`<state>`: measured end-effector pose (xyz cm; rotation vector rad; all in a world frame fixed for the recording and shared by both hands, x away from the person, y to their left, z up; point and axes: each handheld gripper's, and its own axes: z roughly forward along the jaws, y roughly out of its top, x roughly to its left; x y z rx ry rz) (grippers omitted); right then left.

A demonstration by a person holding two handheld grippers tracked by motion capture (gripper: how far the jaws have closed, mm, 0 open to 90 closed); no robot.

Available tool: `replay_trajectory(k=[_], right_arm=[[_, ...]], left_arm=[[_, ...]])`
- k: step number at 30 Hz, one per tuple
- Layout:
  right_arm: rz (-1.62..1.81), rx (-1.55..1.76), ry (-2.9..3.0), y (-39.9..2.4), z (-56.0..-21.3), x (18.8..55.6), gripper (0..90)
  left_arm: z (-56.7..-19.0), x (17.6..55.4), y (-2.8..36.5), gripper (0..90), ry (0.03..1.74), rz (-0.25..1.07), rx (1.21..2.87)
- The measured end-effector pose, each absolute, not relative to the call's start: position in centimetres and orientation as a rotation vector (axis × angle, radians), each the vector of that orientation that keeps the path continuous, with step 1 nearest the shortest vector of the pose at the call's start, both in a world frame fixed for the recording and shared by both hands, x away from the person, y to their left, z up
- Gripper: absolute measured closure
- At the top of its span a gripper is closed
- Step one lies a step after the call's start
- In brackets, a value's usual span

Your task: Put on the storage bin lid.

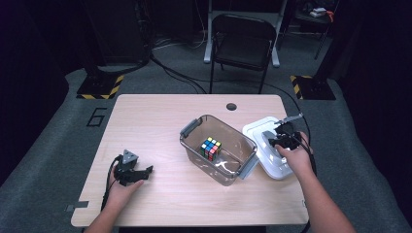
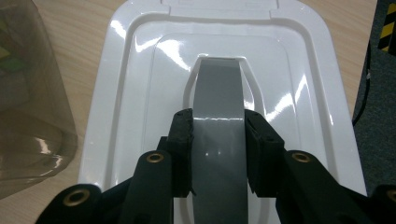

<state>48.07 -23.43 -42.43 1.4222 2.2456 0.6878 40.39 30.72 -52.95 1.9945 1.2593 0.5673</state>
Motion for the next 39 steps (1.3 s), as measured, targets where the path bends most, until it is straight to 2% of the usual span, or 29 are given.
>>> replay_trajectory(k=[25,39], right_arm=[[0.724,1.347,2.228,-24.0,-36.5,47.8,67.0],[0.764,1.289,2.263,-22.3,-33.6,47.5,67.0]], left_arm=[[-52.9,40.4,30.7,22.8,1.259,0.567,1.994],[-52.9,40.4,30.7,22.9,1.259,0.567,1.994]])
